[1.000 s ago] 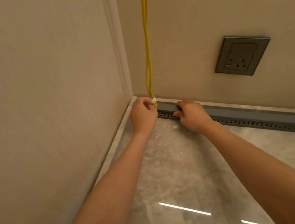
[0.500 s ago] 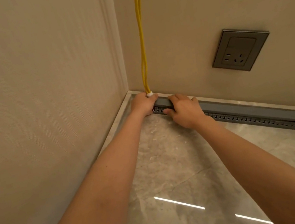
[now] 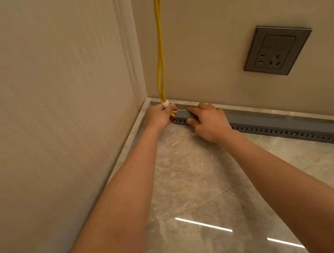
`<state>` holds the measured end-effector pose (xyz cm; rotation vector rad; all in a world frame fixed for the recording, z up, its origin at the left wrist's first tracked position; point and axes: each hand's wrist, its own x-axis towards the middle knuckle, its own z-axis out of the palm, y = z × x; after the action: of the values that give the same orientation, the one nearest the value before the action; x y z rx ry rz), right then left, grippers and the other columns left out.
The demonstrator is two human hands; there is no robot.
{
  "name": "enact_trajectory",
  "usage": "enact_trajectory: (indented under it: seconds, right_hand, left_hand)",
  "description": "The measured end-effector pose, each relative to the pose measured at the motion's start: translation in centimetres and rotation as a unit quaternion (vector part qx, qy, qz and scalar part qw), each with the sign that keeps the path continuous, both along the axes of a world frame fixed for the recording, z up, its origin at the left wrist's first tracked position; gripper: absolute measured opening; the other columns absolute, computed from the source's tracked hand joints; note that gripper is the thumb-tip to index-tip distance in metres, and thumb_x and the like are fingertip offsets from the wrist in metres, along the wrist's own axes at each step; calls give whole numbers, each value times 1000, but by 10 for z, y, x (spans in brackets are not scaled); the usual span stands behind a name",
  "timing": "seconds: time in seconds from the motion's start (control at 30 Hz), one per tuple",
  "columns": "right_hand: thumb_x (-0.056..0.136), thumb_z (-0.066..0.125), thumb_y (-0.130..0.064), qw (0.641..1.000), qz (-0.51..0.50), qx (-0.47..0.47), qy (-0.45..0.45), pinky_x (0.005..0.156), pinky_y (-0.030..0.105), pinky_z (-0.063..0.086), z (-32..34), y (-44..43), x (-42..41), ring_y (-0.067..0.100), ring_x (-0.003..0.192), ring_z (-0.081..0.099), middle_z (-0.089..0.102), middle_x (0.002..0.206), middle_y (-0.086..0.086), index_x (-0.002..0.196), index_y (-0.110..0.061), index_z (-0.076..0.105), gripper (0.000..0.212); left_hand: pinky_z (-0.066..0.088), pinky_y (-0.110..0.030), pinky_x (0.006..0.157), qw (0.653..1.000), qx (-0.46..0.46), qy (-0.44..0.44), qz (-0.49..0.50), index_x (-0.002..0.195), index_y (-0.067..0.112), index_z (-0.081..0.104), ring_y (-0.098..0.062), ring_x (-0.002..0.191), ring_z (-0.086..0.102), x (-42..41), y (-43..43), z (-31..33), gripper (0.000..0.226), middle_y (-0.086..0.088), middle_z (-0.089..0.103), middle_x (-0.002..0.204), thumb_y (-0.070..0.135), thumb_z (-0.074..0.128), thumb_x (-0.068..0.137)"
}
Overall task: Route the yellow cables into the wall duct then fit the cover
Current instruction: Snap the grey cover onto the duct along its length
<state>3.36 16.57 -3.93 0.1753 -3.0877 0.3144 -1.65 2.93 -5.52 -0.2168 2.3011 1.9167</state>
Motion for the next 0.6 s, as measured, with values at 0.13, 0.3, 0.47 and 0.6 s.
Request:
enact_trajectory:
  seconds: [0.13, 0.3, 0.47, 0.6]
  right_hand:
    - [96, 45, -27, 1000, 10, -15, -13, 100, 41, 38, 2, -4, -3, 31, 122, 44, 51, 126, 12, 137, -16, 47, 43]
    - [92, 51, -23, 998, 34, 52, -19, 93, 36, 40, 12, -6, -10, 33, 117, 46, 52, 120, 17, 121, -7, 59, 34]
    - [89, 56, -21, 999, 11, -11, -37, 84, 33, 42, 13, -5, -12, 34, 110, 51, 55, 115, 19, 116, -6, 64, 32]
    - [82, 64, -18, 987, -50, -122, -93, 70, 27, 38, 20, -6, -17, 28, 87, 57, 65, 96, 17, 107, -3, 68, 29]
  left_hand:
    - [53, -26, 73, 999, -26, 16, -17, 110, -2, 67, -10, 66, 56, 2, -3, 1, 28, -3, 60, 78, 17, 55, 94]
    - [50, -44, 99, 997, -61, 27, -48, 110, 2, 67, -21, 87, 58, 6, -6, 2, 22, -9, 61, 92, 13, 59, 92]
    - [41, -27, 76, 984, -154, 30, -81, 107, 1, 69, -17, 86, 54, 10, -7, 4, 31, -9, 62, 90, 26, 57, 93]
    - [37, -22, 72, 982, -165, 29, -88, 112, 3, 68, -25, 100, 61, 12, -8, 7, 31, -17, 69, 112, 25, 56, 94]
